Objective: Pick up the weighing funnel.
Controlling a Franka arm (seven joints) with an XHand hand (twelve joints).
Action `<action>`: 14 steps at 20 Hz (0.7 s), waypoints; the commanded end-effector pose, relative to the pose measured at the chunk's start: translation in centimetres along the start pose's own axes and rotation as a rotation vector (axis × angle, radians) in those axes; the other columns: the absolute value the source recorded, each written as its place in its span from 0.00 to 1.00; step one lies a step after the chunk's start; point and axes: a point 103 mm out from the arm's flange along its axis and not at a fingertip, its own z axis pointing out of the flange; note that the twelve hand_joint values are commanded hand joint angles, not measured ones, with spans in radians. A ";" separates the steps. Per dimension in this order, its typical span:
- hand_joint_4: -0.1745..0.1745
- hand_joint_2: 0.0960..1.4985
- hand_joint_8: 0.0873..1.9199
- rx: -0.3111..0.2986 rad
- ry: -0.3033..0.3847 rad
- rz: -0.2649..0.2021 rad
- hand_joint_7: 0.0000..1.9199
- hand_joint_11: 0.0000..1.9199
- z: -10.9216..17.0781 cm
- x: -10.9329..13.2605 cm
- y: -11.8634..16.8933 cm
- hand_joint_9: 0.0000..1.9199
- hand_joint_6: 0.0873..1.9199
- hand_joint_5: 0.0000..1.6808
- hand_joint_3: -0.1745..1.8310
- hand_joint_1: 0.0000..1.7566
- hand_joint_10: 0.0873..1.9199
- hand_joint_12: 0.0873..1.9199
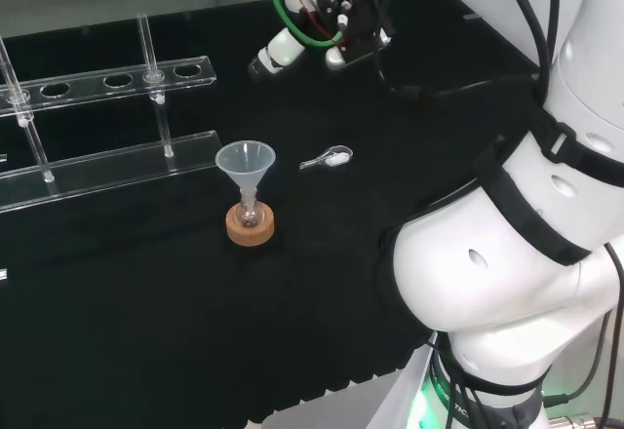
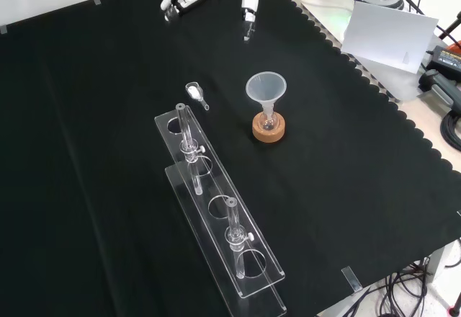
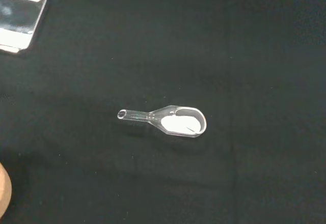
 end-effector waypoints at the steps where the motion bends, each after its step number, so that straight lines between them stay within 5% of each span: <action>1: 0.44 0.44 0.18 -0.039 -0.011 -0.153 0.00 0.00 2.7 -2.1 0.3 0.00 0.00 0.00 0.09 0.16 0.16 0.65; 5: 0.44 0.45 0.20 -0.043 0.006 -0.120 0.00 0.00 4.4 -2.3 0.1 0.00 0.00 0.00 0.09 0.17 0.17 0.66; 14: 0.43 0.45 0.26 -0.062 -0.025 -0.155 0.00 0.00 7.4 -4.5 3.4 0.00 0.00 0.00 0.09 0.20 0.24 0.69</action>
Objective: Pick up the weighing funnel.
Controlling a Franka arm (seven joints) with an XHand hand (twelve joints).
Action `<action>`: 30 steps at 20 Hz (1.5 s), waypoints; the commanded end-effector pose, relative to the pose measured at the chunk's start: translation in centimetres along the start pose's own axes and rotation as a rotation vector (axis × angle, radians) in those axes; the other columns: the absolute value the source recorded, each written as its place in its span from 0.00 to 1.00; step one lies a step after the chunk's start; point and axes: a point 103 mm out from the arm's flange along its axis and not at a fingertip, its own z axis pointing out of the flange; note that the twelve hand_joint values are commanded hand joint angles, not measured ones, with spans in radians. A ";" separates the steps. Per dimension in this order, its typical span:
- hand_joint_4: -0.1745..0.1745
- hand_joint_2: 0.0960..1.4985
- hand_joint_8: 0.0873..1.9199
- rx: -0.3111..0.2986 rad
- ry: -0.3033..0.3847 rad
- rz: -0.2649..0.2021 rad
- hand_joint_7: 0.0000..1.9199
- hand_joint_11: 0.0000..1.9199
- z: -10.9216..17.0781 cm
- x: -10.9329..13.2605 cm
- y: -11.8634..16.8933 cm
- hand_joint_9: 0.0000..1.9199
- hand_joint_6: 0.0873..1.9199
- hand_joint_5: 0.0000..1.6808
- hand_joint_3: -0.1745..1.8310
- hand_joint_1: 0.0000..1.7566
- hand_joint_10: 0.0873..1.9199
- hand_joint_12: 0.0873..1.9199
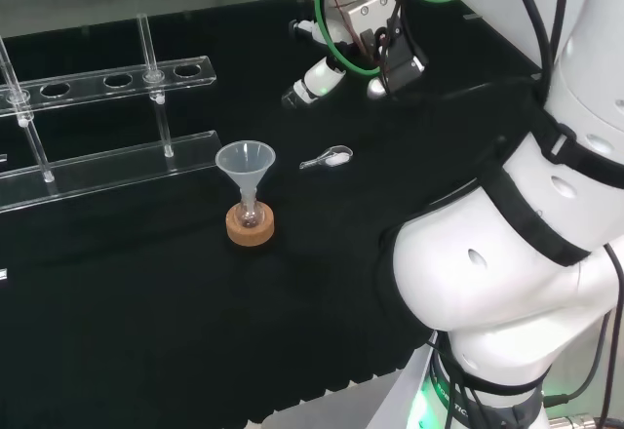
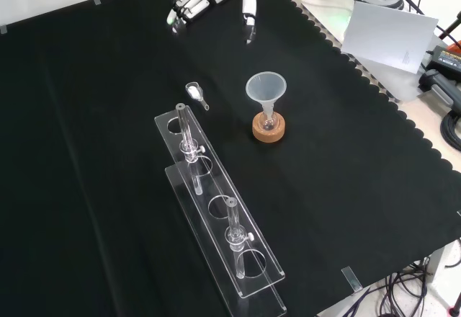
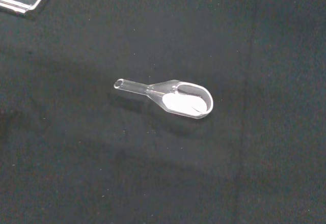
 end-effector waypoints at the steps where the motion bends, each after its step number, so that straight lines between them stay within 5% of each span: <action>1: 0.43 0.45 0.27 -0.013 -0.019 -0.010 0.01 0.00 1.9 -1.7 2.9 0.00 0.00 0.00 0.09 0.20 0.26 0.70; 11: 0.45 0.46 0.31 0.038 -0.084 0.013 0.10 0.00 3.7 -2.8 5.4 0.01 0.00 0.09 0.09 0.23 0.43 0.74; 18: 0.48 0.47 0.26 0.102 -0.118 -0.011 0.20 0.00 5.1 -4.9 5.8 0.07 0.00 0.16 0.09 0.26 0.41 0.75; 30: 0.55 0.49 0.21 0.157 -0.128 -0.067 0.32 0.00 7.4 -1.9 6.5 0.15 0.00 0.28 0.10 0.29 0.36 0.76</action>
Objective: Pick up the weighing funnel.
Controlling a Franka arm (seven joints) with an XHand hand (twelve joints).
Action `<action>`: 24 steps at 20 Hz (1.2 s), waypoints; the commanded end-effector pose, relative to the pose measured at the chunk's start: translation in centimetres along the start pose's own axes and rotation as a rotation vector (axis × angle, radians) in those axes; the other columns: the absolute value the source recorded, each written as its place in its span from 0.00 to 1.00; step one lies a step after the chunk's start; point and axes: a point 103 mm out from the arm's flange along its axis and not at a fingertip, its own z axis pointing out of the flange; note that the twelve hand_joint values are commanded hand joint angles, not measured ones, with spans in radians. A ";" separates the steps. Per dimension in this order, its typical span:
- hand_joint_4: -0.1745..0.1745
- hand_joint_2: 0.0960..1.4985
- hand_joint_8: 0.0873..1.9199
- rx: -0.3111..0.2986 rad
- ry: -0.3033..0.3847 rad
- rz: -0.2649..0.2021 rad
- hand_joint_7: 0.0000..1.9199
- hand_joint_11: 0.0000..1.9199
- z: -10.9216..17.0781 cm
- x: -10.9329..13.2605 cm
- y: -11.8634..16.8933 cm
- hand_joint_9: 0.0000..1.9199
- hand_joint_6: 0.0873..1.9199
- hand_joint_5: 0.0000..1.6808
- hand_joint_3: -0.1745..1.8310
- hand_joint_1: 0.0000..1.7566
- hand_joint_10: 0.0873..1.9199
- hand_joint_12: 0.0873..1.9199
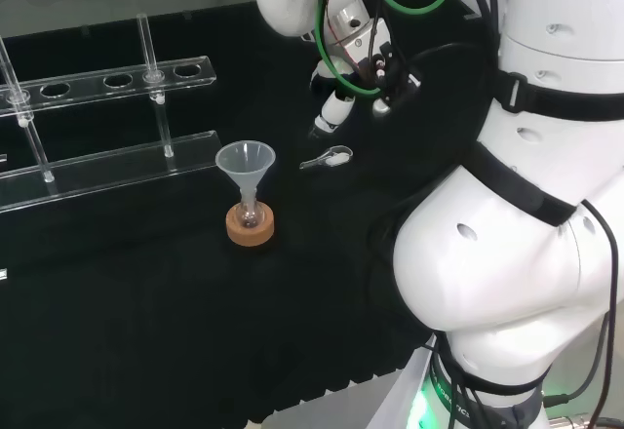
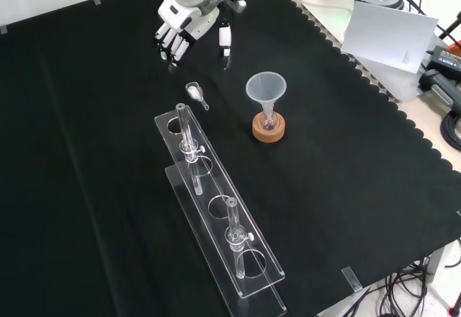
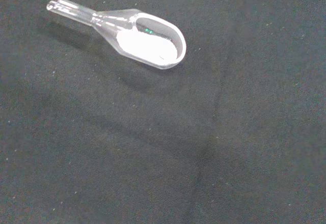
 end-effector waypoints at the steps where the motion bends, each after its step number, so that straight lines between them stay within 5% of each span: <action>1: 0.55 0.49 0.21 0.020 -0.002 -0.017 0.32 0.00 0.7 0.5 0.3 0.15 0.00 0.28 0.10 0.29 0.36 0.76; 18: 0.57 0.50 0.21 0.052 -0.005 -0.009 0.36 0.00 3.4 1.2 1.5 0.17 0.00 0.33 0.10 0.30 0.34 0.75; 24: 0.57 0.51 0.20 0.084 0.044 0.018 0.37 0.00 4.3 0.6 2.1 0.18 0.00 0.34 0.10 0.30 0.33 0.76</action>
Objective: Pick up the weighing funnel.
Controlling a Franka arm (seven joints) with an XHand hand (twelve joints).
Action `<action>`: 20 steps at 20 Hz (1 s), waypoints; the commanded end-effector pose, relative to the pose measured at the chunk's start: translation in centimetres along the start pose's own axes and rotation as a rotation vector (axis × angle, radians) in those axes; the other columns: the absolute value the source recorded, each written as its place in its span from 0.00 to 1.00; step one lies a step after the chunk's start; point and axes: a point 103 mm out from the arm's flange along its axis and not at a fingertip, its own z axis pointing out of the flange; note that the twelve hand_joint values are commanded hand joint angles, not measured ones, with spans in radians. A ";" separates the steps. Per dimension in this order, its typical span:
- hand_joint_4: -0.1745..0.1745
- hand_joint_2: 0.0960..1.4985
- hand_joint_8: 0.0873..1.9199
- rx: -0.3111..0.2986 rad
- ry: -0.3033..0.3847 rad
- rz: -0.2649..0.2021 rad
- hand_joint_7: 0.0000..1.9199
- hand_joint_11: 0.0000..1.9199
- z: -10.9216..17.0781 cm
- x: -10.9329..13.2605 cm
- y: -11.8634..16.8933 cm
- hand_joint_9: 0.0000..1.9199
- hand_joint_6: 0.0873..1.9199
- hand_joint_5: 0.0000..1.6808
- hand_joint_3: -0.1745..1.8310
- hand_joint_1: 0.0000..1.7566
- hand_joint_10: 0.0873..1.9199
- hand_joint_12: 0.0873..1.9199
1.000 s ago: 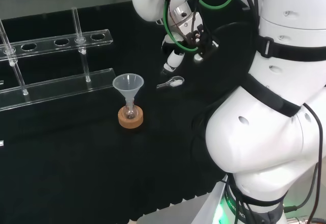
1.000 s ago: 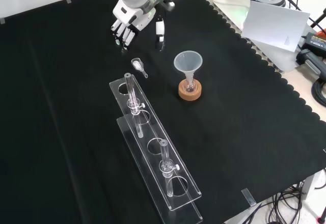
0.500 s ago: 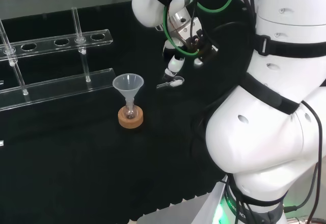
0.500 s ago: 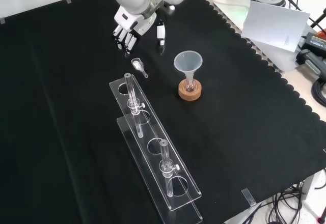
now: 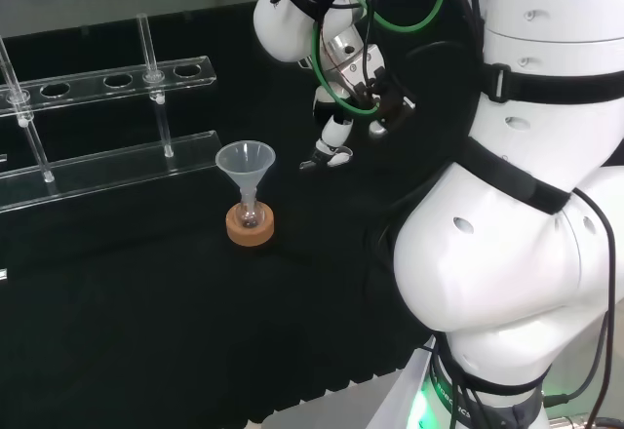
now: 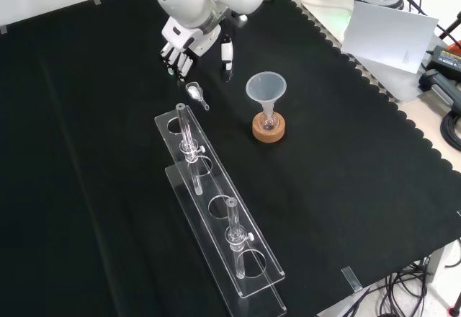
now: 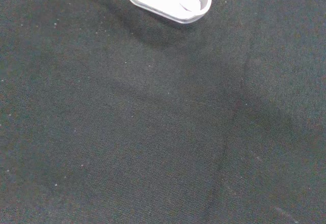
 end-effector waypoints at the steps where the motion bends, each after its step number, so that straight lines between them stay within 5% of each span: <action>1: 0.56 0.51 0.20 0.028 0.049 0.024 0.37 0.00 0.9 -0.5 0.5 0.18 0.00 0.34 0.10 0.31 0.33 0.76; 20: 0.55 0.51 0.20 0.029 0.040 -0.009 0.38 0.00 2.7 -1.7 1.9 0.19 0.00 0.35 0.10 0.32 0.32 0.77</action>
